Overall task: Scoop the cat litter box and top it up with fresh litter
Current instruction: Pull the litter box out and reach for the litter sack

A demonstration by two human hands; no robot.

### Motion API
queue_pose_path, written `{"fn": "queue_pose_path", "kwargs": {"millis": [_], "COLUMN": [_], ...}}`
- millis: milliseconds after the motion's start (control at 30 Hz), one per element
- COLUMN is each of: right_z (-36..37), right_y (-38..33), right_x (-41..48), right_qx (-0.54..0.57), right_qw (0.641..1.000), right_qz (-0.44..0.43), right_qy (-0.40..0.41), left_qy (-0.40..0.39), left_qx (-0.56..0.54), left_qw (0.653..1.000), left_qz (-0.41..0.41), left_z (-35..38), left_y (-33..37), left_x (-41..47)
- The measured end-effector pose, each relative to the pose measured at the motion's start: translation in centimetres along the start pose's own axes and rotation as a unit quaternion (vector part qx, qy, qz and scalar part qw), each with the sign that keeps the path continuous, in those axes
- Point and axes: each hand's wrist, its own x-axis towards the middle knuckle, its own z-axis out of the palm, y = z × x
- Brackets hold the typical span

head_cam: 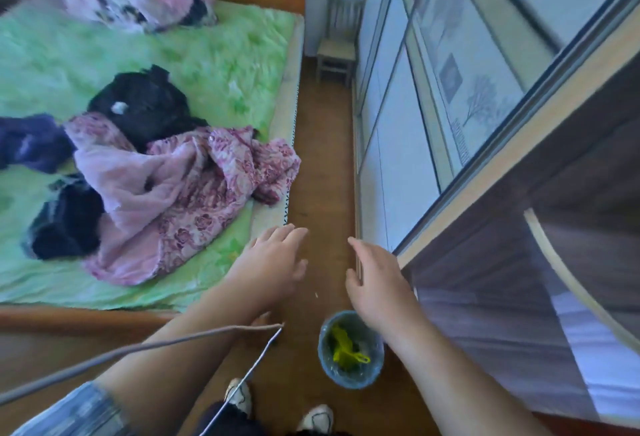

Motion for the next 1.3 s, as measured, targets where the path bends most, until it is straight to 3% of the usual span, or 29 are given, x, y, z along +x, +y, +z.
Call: {"fn": "queue_pose_path", "kwargs": {"millis": [100,300,700,1033,1300], "right_z": [-2.6,-4.0,7.7,22.0,29.4], "right_y": [-4.6,-14.1,-38.4,-58.7,-67.4], "right_x": [-0.4,-1.5,-8.9,-19.2,-22.4], "right_qx": [-0.029,-0.056,-0.031,-0.019,-0.032], "right_qw": [0.994,0.973,0.930,0.874,0.829], "right_qz": [-0.097,-0.210,-0.366,-0.475,-0.524], "right_qy": [0.038,0.077,0.016,-0.106,-0.190], "left_qy": [0.055,0.158,0.211,0.218,0.221], "left_qx": [0.008,0.038,0.013,-0.001,-0.056], "left_qw": [0.998,0.984,0.938,0.855,0.779], "left_qz": [-0.021,-0.073,-0.275,-0.471,-0.584], "left_z": [-5.2,-12.4,-18.7,-17.8,-16.7], "left_y": [-2.0,-7.1,-24.7,-38.2,-42.7], "left_x": [-3.2,-11.0,-35.6,-58.8,-67.4]}}
